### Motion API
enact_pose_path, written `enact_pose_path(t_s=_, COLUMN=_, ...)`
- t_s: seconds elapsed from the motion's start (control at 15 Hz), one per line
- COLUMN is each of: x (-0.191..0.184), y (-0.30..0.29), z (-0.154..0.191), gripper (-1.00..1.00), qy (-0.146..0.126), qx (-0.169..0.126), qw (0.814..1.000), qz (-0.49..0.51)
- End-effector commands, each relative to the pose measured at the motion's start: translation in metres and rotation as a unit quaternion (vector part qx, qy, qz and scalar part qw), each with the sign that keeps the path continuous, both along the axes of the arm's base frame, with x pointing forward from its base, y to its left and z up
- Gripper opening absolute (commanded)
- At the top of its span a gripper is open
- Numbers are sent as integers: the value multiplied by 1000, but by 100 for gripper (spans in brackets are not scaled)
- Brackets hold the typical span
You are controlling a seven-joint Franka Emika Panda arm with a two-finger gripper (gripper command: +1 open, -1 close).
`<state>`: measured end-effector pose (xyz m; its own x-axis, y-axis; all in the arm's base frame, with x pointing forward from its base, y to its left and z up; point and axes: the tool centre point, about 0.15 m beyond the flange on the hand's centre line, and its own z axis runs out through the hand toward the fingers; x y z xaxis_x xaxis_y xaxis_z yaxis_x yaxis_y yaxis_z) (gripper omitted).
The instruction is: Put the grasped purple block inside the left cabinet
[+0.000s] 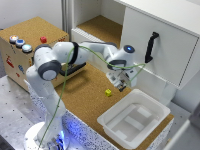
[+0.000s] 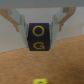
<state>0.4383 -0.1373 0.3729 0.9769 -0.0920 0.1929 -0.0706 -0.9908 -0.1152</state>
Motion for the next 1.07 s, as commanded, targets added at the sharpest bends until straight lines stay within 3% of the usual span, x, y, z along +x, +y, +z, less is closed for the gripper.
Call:
enact_pose_path(t_s=0.0, x=9, y=125, z=23, gripper=-100, qy=-53, qx=-23, qw=994, qz=97)
enact_pose_path(t_s=0.13, x=19, y=167, z=33, gripper=-100, qy=-61, qx=-24, qw=989, qz=136)
enact_pose_path(t_s=0.53, x=65, y=274, z=89, gripper=-100, qy=-124, qx=-19, qw=974, qz=190)
enact_pose_path(t_s=0.67, x=91, y=290, z=103, gripper=-100, qy=-146, qx=-19, qw=974, qz=175)
enact_pose_path(t_s=1.0, x=163, y=319, z=116, gripper=-100, qy=-170, qx=-30, qw=978, qz=118)
